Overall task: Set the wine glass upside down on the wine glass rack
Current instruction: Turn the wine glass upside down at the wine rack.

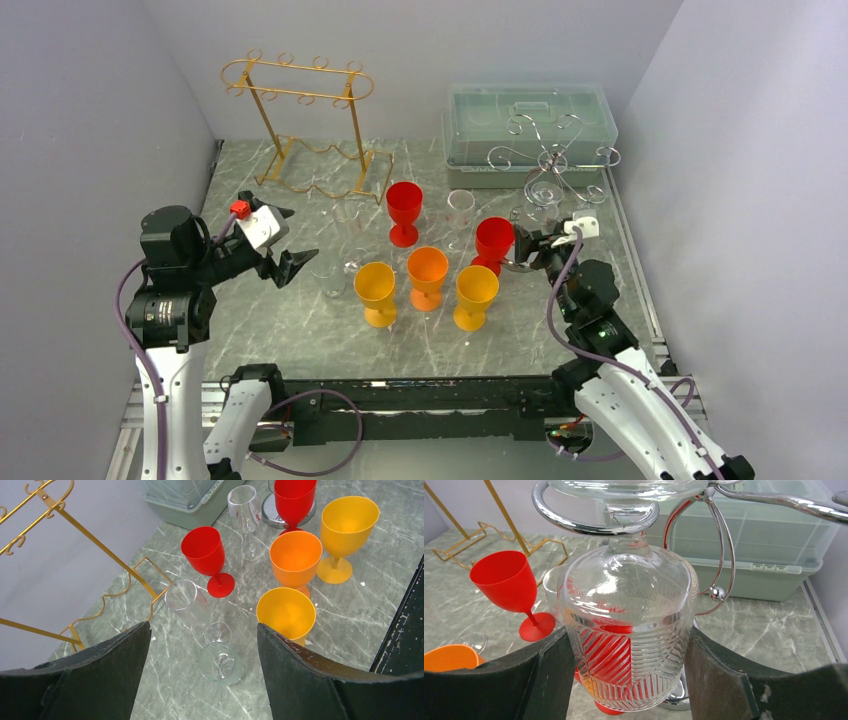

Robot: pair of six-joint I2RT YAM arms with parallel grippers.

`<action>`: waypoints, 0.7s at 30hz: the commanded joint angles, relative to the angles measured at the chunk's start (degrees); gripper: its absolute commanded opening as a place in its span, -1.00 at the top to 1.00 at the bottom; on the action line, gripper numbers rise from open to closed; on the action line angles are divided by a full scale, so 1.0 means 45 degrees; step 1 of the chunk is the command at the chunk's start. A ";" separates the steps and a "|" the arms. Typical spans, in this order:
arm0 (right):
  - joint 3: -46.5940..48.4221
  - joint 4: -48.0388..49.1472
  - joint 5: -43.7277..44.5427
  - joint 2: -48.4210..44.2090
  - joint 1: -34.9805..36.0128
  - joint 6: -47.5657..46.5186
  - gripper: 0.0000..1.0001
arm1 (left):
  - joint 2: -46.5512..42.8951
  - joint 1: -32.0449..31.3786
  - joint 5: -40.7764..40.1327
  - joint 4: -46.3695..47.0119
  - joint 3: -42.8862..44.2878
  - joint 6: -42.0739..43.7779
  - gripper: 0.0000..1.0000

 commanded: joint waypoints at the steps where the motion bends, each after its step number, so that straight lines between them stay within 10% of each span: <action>1: 0.1287 -0.1084 -0.0183 -0.0318 -0.0076 -0.0085 -0.31 | -0.0022 0.0022 -0.0058 0.0225 0.0136 0.0138 -0.67; 21: 0.0168 0.0404 -0.0275 0.0258 -0.0076 0.0171 -0.54 | -0.0163 0.0017 -0.0198 0.0343 0.0233 0.0133 -0.72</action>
